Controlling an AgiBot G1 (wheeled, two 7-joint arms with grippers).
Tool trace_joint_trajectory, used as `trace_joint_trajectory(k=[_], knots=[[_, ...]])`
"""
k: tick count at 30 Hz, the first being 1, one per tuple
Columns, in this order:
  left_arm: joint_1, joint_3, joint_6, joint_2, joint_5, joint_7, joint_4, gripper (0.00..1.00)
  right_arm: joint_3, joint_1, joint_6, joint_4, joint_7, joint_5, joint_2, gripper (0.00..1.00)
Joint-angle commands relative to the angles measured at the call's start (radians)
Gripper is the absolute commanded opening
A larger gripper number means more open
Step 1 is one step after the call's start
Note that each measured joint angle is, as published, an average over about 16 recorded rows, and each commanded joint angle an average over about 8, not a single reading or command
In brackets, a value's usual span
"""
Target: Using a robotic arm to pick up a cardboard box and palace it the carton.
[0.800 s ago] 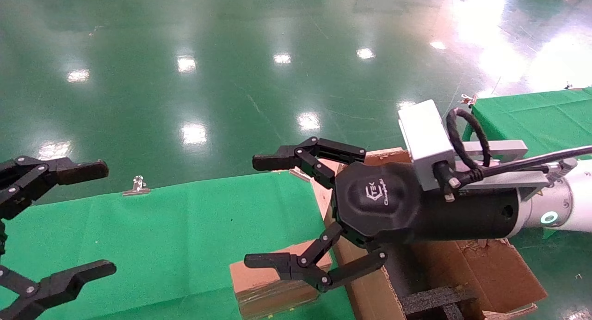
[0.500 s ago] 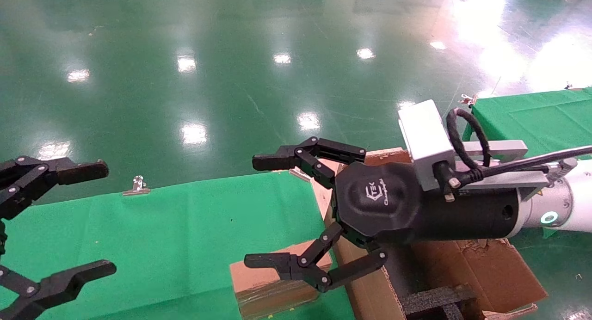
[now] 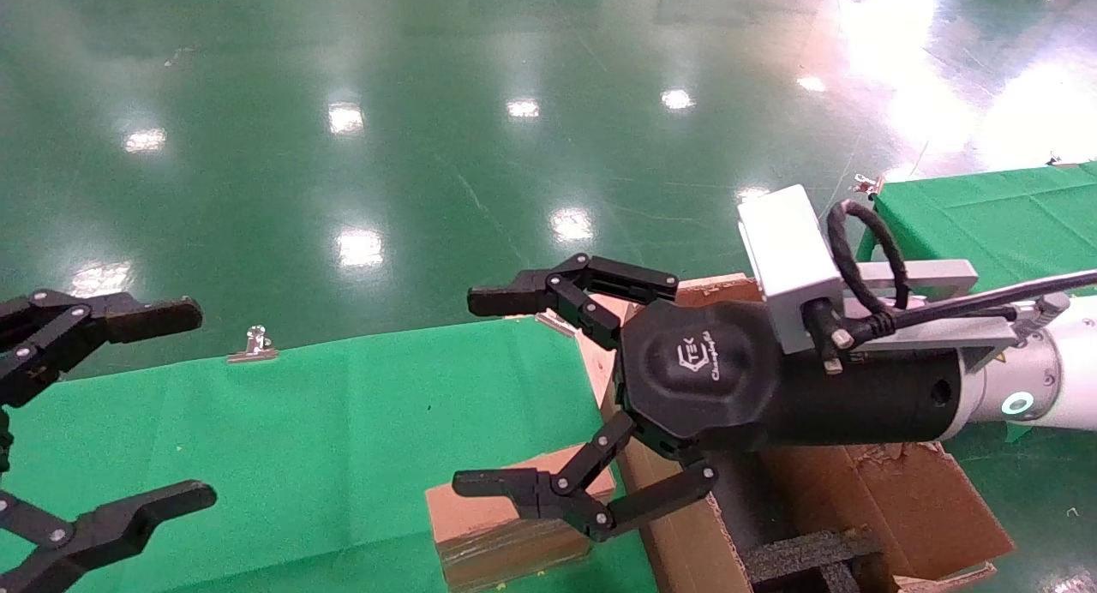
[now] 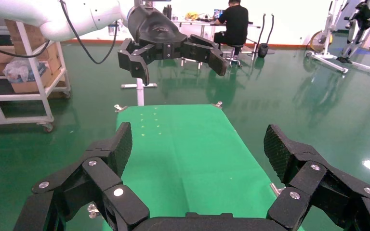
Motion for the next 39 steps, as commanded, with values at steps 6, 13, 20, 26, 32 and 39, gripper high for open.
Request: trace_joint_trajectory(k=[6, 13, 20, 26, 32, 39], knots=[[0.0, 0.0, 0.0, 0.0, 0.0, 0.0, 0.0, 0.0, -0.017, 0.018, 0.0, 0.009, 0.011, -0.042, 0.006, 1.0], [0.0, 0.0, 0.0, 0.0, 0.0, 0.0, 0.0, 0.0, -0.099, 0.105, -0.009, 0.04, 0.044, -0.229, -0.007, 1.0], [0.0, 0.0, 0.0, 0.0, 0.0, 0.0, 0.0, 0.0, -0.205, 0.189, -0.017, 0.038, 0.059, -0.433, -0.082, 1.0], [0.0, 0.0, 0.0, 0.0, 0.0, 0.0, 0.0, 0.0, -0.271, 0.228, -0.012, 0.016, 0.053, -0.563, -0.144, 1.0], [0.0, 0.0, 0.0, 0.0, 0.0, 0.0, 0.0, 0.0, -0.33, 0.274, -0.029, -0.008, 0.049, -0.672, -0.195, 1.0], [0.0, 0.0, 0.0, 0.0, 0.0, 0.0, 0.0, 0.0, -0.41, 0.34, -0.061, -0.006, 0.049, -0.799, -0.248, 1.0]])
